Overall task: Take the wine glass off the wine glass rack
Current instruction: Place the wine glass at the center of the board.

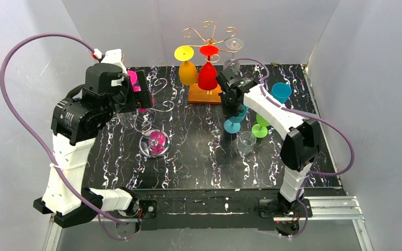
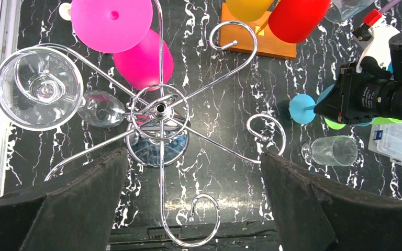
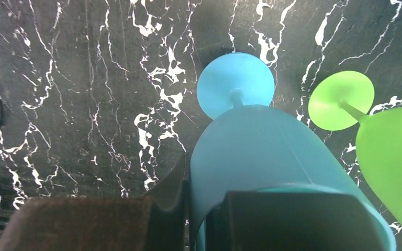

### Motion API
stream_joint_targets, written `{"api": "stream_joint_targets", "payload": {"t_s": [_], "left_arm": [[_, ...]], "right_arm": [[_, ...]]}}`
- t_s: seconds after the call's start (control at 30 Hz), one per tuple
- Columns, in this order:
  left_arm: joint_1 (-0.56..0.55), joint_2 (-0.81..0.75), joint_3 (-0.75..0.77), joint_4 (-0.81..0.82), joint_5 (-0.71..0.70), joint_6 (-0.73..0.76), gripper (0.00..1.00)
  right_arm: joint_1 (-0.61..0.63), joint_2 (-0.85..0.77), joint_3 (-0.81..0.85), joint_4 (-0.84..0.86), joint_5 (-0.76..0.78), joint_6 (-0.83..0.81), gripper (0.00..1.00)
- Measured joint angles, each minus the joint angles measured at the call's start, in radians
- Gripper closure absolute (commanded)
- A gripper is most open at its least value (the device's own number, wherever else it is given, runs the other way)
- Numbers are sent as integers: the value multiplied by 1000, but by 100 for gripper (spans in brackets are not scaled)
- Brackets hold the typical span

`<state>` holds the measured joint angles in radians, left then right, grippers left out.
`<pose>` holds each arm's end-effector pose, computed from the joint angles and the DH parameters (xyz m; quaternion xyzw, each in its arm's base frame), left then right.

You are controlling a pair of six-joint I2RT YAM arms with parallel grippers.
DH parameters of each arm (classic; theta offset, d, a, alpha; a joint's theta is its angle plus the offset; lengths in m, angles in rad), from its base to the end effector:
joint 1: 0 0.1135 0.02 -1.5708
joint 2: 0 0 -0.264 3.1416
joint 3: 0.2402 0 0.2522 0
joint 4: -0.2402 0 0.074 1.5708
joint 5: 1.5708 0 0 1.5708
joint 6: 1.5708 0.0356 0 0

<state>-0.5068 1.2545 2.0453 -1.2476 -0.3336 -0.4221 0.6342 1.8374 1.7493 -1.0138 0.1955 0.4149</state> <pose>0.1491 -0.0695 0.5333 -0.0522 0.8400 -0.1075 0.5292 0.3167 0.2244 0.3092 -0.0834 0.9647 0.0336 0.2477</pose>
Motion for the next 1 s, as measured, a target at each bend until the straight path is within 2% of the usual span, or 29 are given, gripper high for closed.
{"api": "stream_joint_targets", "payload": {"t_s": [0.27,0.47,0.53,0.83,1.0], "left_arm": [[13,20,1,-11,-9,8,2],[18,20,2,-17,-19,11,2],[21,20,1,-19,-21,11,2],[22,18,2,-19,-31,11,2],[26,18,6,-21,-52,10,2]], "right_arm": [[0,24,-56,16,-23,-11,81],[0,24,-58,20,-26,-26,55],[0,24,-58,20,-28,-28,50],[0,23,-14,3,-35,-30,39],[0,-8,38,-19,-32,-30,28]]}}
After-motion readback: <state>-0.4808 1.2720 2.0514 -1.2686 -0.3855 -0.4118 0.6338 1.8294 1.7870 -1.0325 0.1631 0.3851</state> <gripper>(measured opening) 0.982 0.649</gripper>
